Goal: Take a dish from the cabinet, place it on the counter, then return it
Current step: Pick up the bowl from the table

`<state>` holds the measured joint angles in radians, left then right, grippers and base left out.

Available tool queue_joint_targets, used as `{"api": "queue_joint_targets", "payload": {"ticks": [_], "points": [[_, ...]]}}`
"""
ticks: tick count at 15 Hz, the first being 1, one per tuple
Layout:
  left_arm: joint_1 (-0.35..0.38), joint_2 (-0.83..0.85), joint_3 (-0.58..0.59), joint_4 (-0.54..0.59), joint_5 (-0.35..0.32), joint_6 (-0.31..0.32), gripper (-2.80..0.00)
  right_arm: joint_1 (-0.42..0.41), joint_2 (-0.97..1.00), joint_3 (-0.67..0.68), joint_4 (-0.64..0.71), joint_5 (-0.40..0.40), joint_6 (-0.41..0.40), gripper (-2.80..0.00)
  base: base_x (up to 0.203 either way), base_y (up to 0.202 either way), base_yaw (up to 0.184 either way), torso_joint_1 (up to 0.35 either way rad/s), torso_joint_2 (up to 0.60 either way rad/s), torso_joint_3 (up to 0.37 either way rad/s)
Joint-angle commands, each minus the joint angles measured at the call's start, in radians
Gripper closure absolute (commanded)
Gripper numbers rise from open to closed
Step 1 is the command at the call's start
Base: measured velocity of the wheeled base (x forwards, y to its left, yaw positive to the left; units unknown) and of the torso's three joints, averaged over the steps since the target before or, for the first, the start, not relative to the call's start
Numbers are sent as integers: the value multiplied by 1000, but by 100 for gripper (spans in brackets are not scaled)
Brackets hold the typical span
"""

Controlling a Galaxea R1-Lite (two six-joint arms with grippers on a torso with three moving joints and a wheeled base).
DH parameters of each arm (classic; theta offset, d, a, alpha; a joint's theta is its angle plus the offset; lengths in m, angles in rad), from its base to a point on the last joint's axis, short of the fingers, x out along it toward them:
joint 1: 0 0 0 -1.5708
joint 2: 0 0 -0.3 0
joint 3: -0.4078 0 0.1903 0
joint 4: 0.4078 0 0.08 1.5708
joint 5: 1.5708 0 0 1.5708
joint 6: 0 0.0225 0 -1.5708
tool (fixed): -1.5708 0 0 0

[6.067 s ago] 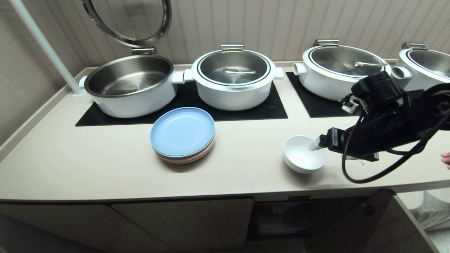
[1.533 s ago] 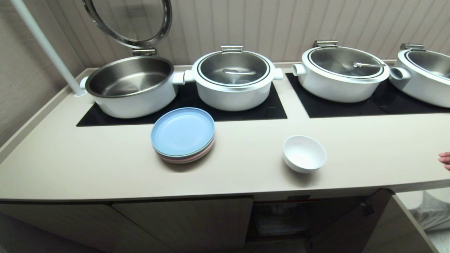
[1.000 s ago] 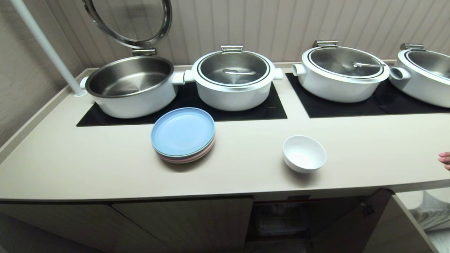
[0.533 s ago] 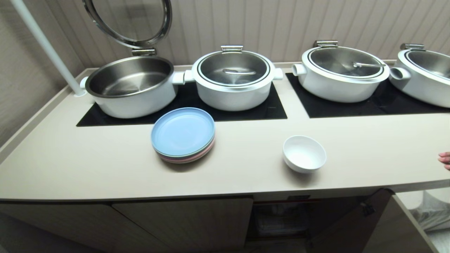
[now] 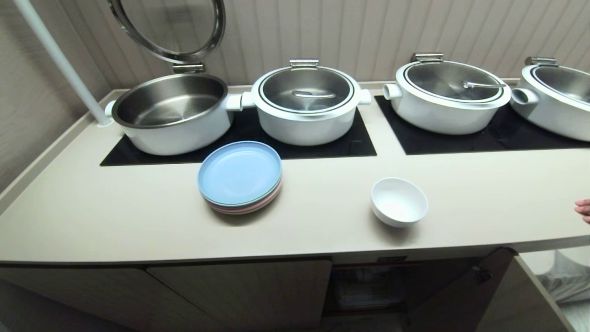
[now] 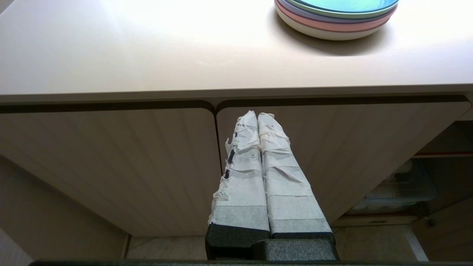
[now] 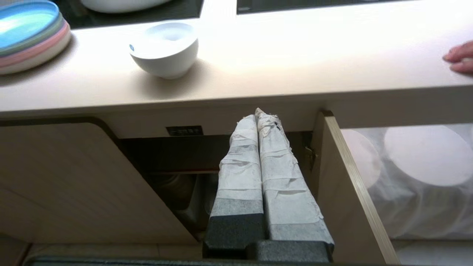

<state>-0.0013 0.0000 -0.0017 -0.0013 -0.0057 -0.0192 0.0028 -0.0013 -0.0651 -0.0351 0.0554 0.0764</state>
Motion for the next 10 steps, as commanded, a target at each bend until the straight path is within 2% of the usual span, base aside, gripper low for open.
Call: {"api": "queue_joint_targets", "payload": {"ticks": [1,5,10], "points": [[0,0,0,0,0,-1,0,0,4,-28,7,5,0,0,0,0,0,0,0,0],[0,0,0,0,0,-1,0,2,103,-65,-3,3,-3,0,0,0,0,0,0,0],[0,0,0,0,0,-1,0,36,323,-160,-11,3,-15,0,0,0,0,0,0,0]]}}
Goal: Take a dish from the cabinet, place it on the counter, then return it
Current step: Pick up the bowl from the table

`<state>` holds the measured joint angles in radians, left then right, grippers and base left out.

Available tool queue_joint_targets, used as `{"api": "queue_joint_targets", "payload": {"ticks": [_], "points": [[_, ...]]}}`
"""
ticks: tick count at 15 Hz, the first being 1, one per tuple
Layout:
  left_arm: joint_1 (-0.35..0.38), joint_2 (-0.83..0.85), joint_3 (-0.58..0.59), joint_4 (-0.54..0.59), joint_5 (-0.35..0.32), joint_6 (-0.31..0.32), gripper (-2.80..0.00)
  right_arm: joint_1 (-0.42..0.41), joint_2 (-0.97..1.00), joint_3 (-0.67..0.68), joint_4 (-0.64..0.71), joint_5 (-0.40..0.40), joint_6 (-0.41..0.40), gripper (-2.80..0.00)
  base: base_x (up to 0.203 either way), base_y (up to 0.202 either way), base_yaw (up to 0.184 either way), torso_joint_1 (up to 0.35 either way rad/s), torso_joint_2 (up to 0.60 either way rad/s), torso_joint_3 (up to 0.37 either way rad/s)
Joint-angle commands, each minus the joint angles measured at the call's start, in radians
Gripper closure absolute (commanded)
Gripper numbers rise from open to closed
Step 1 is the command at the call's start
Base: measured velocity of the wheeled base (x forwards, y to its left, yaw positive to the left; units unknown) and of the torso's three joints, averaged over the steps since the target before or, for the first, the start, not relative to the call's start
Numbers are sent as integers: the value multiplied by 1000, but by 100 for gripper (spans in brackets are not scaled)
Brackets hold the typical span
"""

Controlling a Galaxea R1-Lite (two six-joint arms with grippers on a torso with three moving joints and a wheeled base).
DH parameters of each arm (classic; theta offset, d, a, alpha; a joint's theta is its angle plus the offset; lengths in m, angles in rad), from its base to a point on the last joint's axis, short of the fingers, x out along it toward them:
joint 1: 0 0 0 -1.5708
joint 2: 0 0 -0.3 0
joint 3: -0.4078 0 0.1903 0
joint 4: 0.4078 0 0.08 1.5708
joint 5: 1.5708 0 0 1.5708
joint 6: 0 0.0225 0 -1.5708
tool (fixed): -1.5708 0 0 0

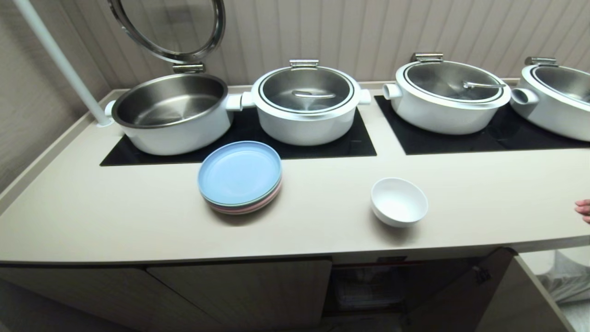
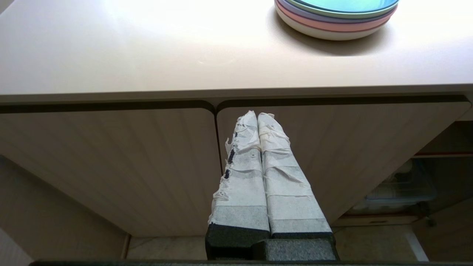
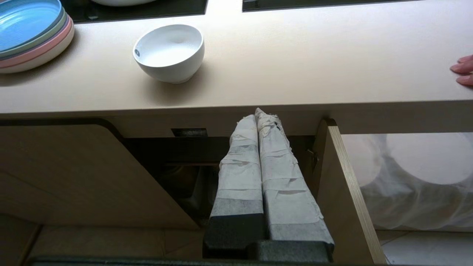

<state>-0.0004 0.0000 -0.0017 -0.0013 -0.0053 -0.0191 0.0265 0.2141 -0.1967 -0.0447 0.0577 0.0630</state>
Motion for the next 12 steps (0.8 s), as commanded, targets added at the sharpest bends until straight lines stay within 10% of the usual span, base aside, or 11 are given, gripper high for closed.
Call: {"api": "queue_joint_targets", "payload": {"ticks": [1,12], "points": [[0,0,0,0,1,-1,0,18,155,-48,-12,1,-3,0,0,0,0,0,0,0],[0,0,0,0,0,-1,0,22,633,-418,-57,141,-13,0,0,0,0,0,0,0]]}}
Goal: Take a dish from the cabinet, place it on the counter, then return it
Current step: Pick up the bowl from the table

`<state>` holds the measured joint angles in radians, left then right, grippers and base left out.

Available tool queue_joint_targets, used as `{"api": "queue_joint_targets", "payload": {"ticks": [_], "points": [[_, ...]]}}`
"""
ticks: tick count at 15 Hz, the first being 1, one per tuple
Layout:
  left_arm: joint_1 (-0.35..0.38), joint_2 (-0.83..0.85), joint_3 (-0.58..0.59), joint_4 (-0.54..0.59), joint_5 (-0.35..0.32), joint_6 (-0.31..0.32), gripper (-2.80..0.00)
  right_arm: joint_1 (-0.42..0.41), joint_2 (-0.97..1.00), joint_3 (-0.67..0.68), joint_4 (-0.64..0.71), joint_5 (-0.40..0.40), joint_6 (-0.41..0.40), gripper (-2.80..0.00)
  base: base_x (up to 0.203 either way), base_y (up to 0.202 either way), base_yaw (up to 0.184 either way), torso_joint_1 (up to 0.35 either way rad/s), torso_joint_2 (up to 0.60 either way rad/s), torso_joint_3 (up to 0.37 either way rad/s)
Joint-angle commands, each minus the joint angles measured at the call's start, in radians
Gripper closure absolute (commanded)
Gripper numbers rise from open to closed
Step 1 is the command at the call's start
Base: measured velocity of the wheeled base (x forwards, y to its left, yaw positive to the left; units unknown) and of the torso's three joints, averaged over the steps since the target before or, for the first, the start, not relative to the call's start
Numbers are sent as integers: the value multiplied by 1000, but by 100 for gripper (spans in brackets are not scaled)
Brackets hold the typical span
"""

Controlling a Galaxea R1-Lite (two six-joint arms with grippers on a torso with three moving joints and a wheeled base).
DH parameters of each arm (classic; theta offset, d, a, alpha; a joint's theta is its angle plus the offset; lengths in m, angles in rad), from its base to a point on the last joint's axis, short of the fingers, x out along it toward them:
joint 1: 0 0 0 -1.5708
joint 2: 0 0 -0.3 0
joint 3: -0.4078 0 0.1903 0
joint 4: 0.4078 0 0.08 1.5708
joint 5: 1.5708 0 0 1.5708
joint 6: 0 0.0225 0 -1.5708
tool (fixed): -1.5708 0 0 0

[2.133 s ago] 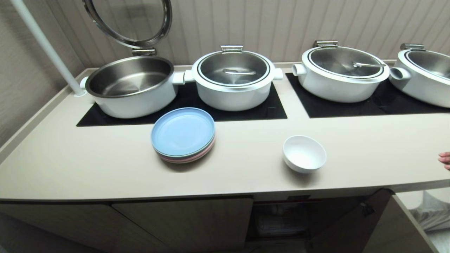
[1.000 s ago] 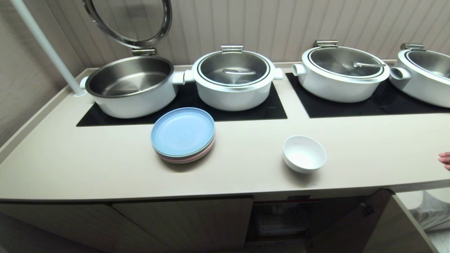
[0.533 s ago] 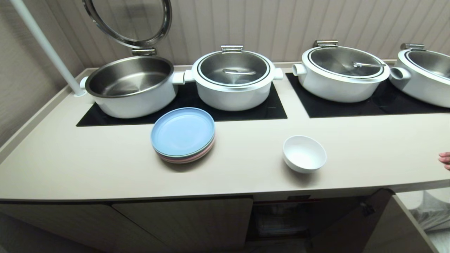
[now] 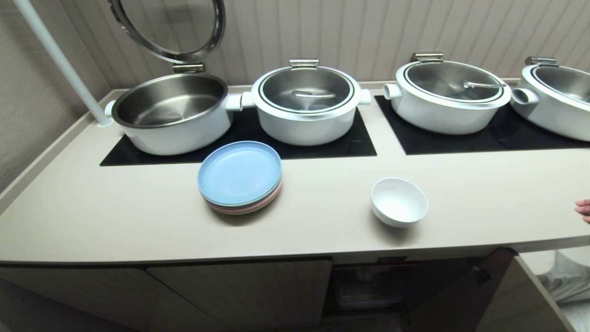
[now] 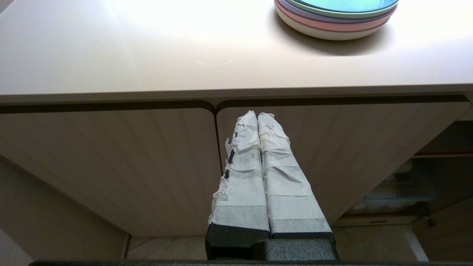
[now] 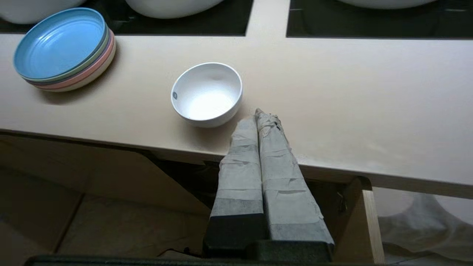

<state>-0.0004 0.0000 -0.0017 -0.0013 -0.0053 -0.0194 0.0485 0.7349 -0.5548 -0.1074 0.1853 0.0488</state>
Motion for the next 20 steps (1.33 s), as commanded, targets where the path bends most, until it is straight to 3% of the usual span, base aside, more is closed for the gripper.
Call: {"api": "queue_joint_targets", "payload": {"ticks": [1,5,11,20], "points": [[-1,0,0,0,-1,-1,0,1,155,-105,21,30,2,0,0,0,0,0,0,0],[-1,0,0,-2,0,-1,0,23,322,-284,159,81,3,0,0,0,0,0,0,0],[-1,0,0,0,-1,-1,0,117,579,-509,308,80,4,0,0,0,0,0,0,0],[0,0,0,0,1,-1,0,174,934,-1094,877,50,0,0,0,0,0,0,0,0]]}}
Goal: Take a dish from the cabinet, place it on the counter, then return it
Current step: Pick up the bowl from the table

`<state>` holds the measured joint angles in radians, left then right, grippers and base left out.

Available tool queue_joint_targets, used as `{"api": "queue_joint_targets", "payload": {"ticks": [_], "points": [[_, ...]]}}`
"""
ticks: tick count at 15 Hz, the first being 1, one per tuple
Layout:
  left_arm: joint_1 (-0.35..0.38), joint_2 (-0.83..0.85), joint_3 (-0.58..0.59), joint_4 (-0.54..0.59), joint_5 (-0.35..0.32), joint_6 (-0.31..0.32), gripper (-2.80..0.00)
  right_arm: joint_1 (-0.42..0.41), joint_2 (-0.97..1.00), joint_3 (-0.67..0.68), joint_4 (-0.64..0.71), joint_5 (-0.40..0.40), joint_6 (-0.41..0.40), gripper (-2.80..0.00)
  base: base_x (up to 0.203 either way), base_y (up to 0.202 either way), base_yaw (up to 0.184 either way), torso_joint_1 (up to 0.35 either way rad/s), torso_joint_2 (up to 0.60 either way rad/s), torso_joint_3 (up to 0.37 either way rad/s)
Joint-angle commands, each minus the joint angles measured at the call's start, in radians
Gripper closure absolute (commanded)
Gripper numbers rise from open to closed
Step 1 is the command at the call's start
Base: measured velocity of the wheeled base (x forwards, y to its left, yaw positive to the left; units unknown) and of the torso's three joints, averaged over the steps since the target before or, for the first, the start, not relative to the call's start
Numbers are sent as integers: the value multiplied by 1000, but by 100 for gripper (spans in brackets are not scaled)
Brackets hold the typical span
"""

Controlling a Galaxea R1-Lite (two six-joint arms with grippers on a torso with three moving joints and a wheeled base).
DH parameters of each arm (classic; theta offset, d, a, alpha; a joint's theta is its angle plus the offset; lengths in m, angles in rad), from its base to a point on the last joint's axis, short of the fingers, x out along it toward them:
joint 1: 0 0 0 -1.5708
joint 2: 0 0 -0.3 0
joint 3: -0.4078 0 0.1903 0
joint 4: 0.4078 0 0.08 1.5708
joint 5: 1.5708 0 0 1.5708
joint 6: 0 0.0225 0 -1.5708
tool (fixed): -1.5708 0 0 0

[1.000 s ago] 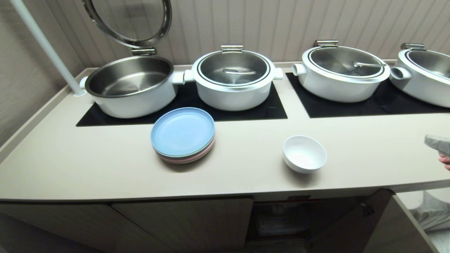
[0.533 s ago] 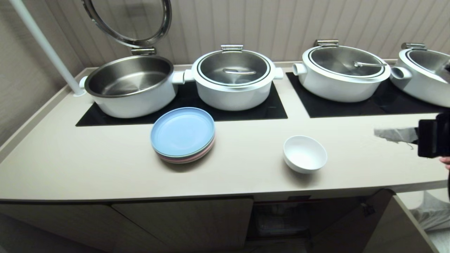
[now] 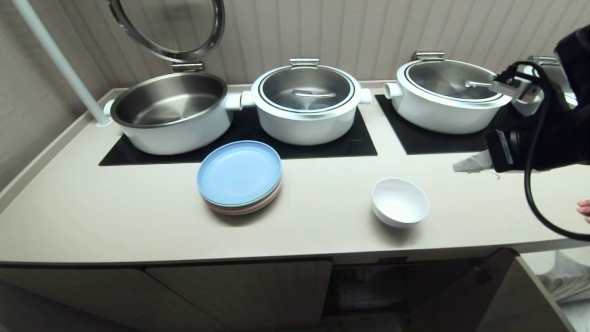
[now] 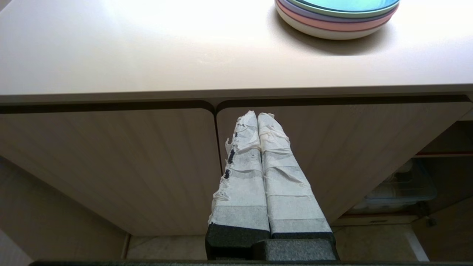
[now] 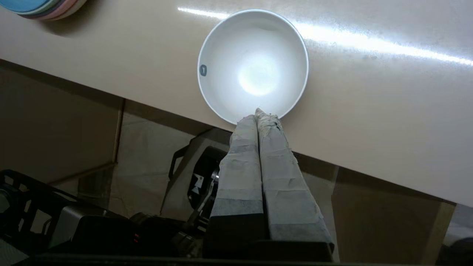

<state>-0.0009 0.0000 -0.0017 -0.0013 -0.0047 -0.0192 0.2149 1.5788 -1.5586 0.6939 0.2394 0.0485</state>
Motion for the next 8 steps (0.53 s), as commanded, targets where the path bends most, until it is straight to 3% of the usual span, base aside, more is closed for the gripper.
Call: {"api": "queue_joint_targets", "payload": {"ticks": [1,5,8], "points": [[-1,0,0,0,-1,-1,0,14,130,-158,139,-18,0,0,0,0,0,0,0,0],[0,0,0,0,0,-1,0,42,288,-386,343,-102,-12,0,0,0,0,0,0,0],[1,0,0,0,-1,-1,0,56,350,-402,364,-145,-55,0,0,0,0,0,0,0]]}}
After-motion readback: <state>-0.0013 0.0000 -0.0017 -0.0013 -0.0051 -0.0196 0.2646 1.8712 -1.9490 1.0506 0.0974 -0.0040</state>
